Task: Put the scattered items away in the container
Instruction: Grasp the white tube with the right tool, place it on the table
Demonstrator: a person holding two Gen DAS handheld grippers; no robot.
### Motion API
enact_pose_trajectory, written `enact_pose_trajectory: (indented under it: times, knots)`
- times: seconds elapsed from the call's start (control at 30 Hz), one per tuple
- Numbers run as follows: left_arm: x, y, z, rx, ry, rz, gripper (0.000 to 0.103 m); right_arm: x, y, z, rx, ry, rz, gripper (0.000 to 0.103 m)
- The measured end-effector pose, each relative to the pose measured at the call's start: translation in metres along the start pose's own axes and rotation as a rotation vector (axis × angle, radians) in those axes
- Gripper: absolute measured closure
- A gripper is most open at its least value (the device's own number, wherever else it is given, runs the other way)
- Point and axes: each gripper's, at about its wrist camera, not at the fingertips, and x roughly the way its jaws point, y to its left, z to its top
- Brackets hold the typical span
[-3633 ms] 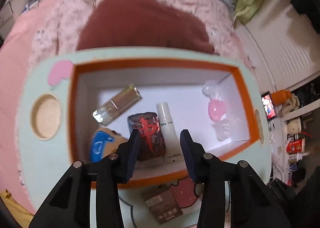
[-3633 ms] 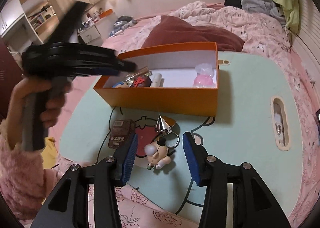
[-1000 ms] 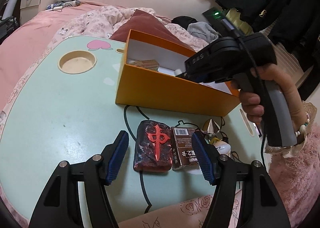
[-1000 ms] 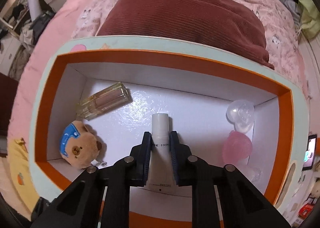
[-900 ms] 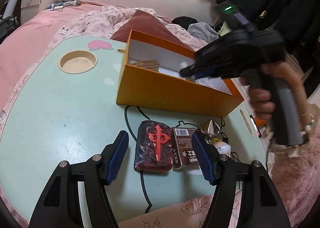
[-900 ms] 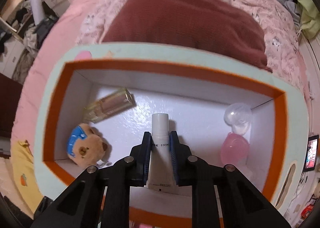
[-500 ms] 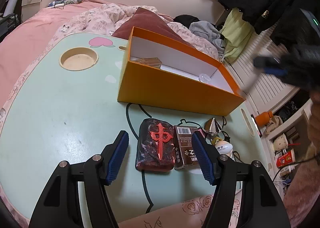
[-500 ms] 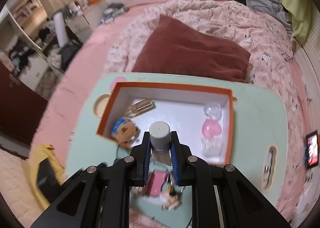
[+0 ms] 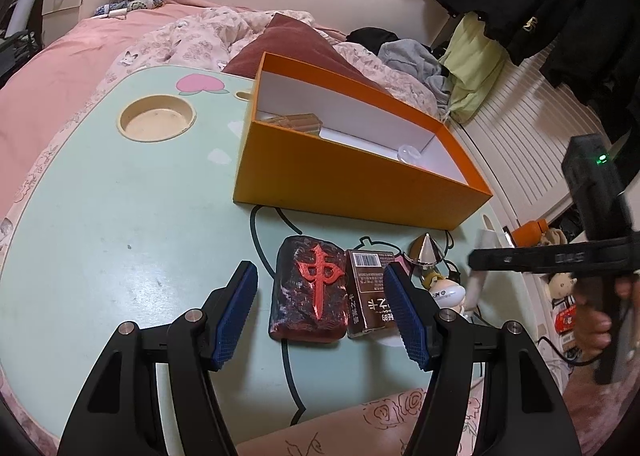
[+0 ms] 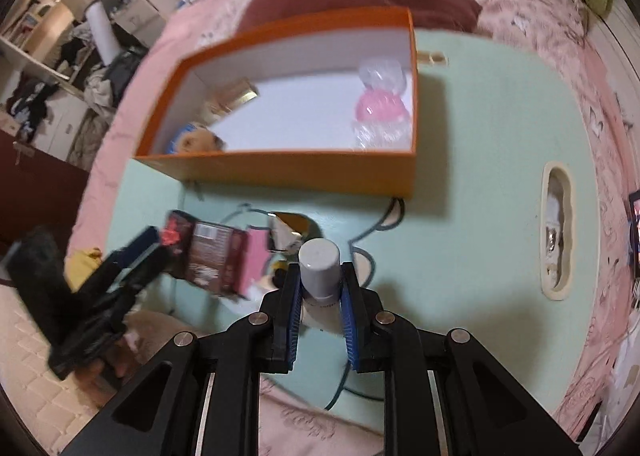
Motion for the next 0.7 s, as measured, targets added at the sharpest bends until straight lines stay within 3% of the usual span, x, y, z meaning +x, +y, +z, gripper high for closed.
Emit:
enact_pose_trajectory:
  times: [0.23, 0.37, 0.47, 0.6, 0.7]
  knots:
    - [-0.002, -0.002, 0.003, 0.01, 0.002, 0.007, 0.037, 0.013, -0.002, -0.004, -0.008, -0.08, -0.048, 0.083]
    - [-0.011, -0.011, 0.02, 0.036, -0.007, 0.017, 0.037, -0.006, 0.001, -0.019, -0.001, -0.23, -0.093, 0.063]
    - [-0.02, -0.039, 0.049, 0.173, 0.015, 0.064, 0.037, -0.025, 0.009, -0.033, -0.018, -0.34, -0.103, 0.059]
    - [-0.002, -0.076, 0.103, 0.387, 0.108, 0.108, 0.037, -0.035, 0.015, -0.041, -0.037, -0.351, -0.028, 0.059]
    - [0.04, -0.08, 0.141, 0.485, 0.224, 0.142, 0.042, -0.038, 0.015, -0.045, -0.039, -0.358, 0.005, 0.059]
